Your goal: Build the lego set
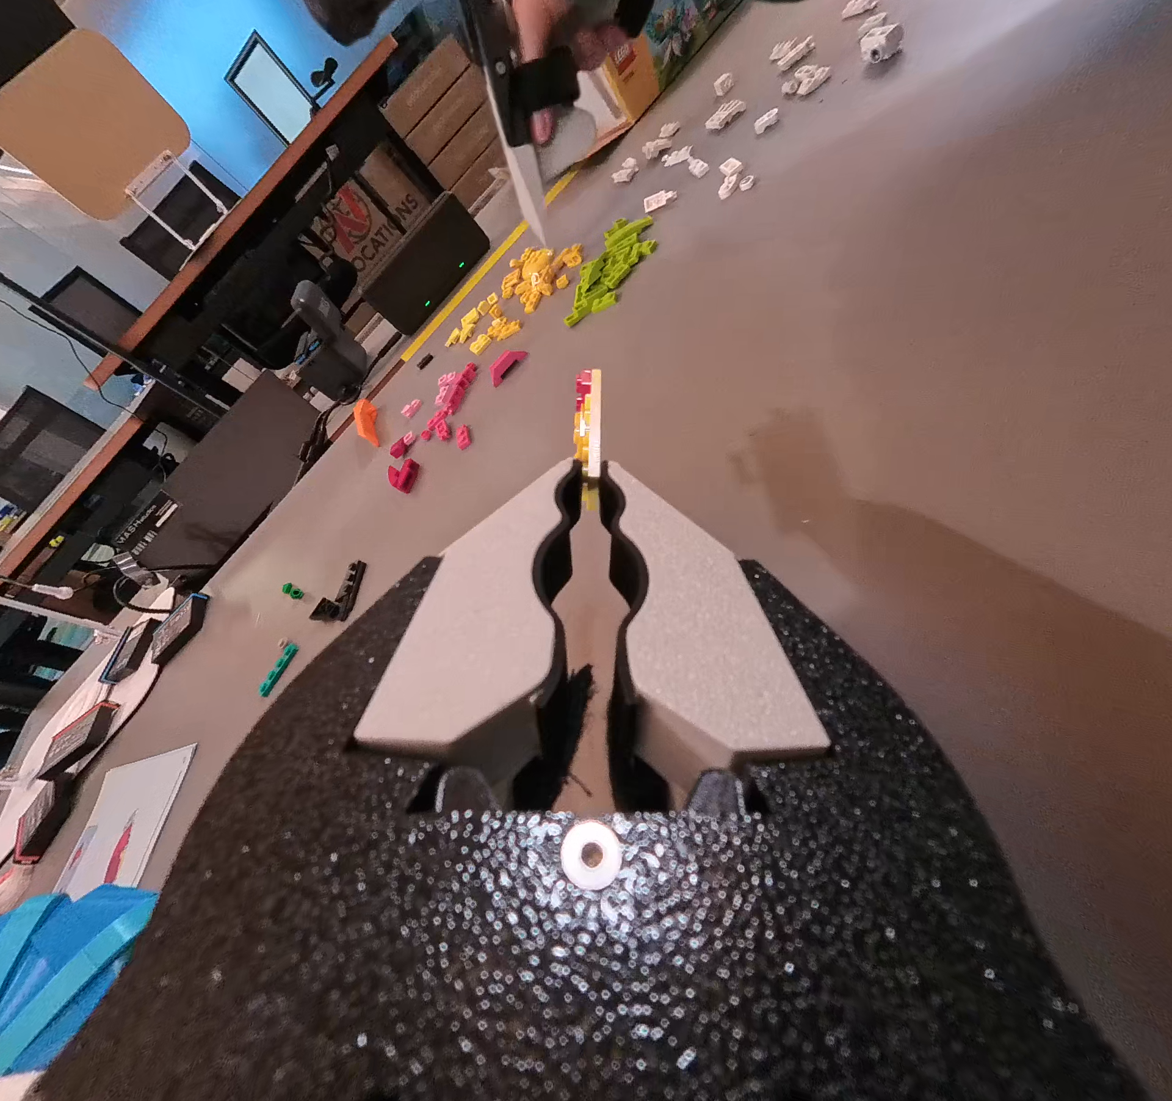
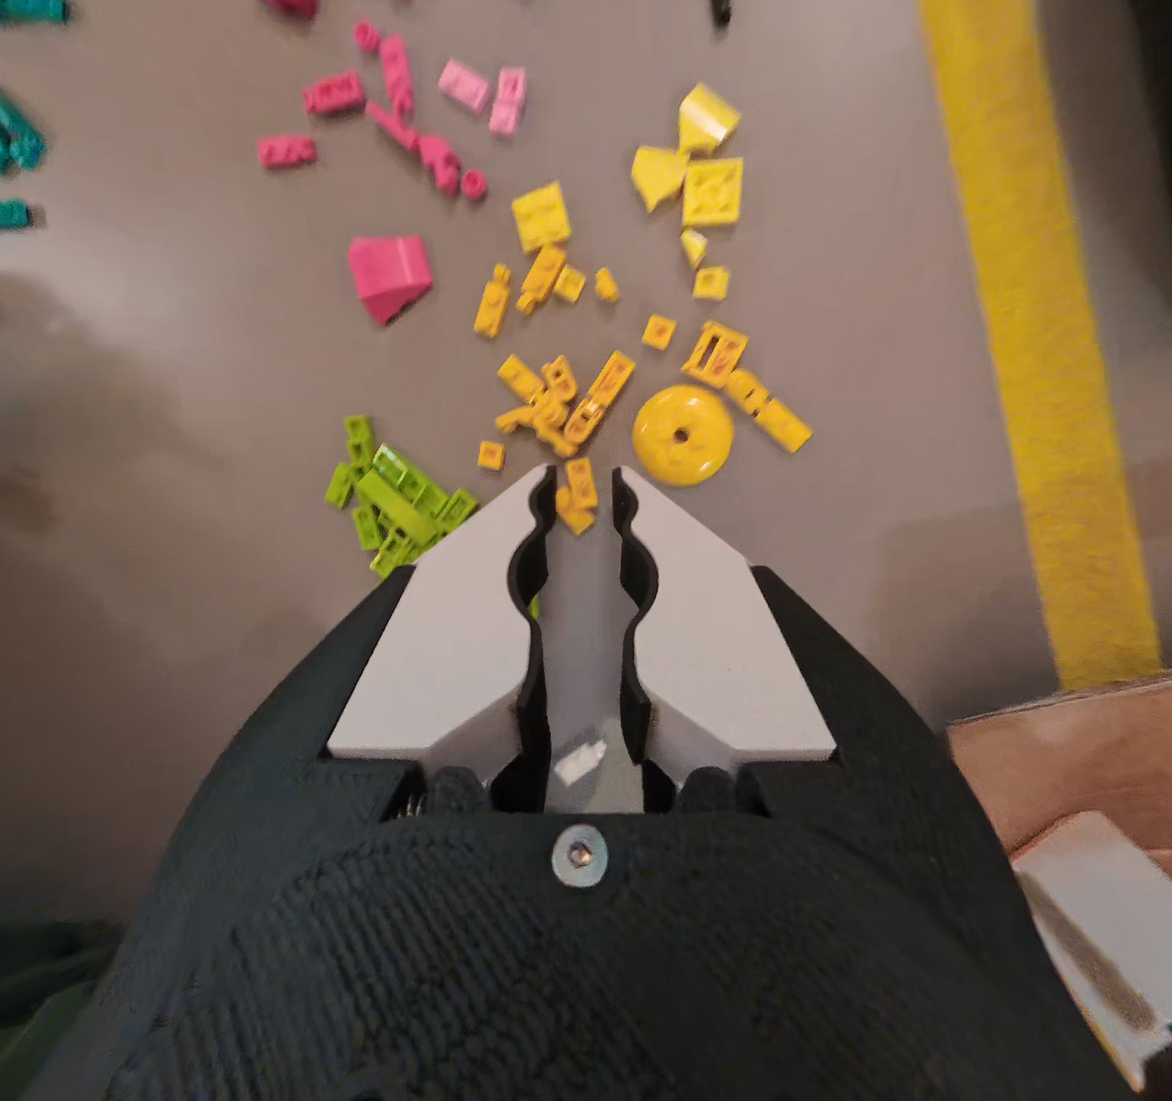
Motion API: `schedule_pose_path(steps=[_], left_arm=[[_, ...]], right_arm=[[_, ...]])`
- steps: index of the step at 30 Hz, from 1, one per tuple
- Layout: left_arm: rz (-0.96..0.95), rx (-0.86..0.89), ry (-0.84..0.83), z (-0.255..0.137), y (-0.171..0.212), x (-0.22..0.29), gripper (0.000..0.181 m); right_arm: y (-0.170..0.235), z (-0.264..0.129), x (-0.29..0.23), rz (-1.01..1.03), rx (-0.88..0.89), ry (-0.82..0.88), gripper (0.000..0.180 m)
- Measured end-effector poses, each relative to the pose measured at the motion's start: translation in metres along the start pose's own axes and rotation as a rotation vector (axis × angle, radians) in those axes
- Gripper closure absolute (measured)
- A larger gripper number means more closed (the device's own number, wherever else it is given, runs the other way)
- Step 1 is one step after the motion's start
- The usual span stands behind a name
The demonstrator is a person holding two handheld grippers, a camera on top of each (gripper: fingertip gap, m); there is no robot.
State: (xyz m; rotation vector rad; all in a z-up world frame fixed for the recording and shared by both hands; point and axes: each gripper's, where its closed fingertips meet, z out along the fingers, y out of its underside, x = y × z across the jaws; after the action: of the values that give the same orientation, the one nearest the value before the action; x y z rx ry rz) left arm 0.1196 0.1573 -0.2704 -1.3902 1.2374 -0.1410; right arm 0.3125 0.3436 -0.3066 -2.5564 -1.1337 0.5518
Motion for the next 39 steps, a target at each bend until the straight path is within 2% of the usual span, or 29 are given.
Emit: schedule_pose_path(steps=[3,7,14,18,20,25,35,39], left_arm=[[-0.004,0.003,-0.001,0.0,-0.001,0.0,0.178],[0.006,0.002,-0.006,0.0,-0.001,0.0,0.178],[0.014,0.0,-0.006,0.001,-0.002,0.0,0.178],[0.006,-0.003,-0.002,0.002,-0.001,0.001,0.178],[0.008,-0.004,-0.001,0.002,-0.001,0.001,0.178],[0.01,-0.002,0.003,0.003,-0.001,0.002,0.178],[0.005,-0.003,0.005,0.004,-0.001,0.001,0.178],[0.002,0.001,0.011,0.005,-0.002,0.002,0.178]], right_arm=[[0.014,-0.002,-0.01,0.002,-0.035,-0.039,0.162],[0.02,-0.005,-0.007,-0.029,-0.013,-0.005,0.16],[-0.009,-0.005,0.006,-0.092,0.129,0.124,0.162],[-0.027,0.003,0.002,-0.055,0.201,0.084,0.162],[-0.03,0.009,-0.001,-0.063,0.195,0.077,0.162],[-0.034,0.006,0.03,0.037,0.206,0.23,0.166],[-0.028,0.01,0.025,0.054,0.151,0.166,0.166],[-0.026,0.009,0.029,0.033,0.142,0.202,0.167]])
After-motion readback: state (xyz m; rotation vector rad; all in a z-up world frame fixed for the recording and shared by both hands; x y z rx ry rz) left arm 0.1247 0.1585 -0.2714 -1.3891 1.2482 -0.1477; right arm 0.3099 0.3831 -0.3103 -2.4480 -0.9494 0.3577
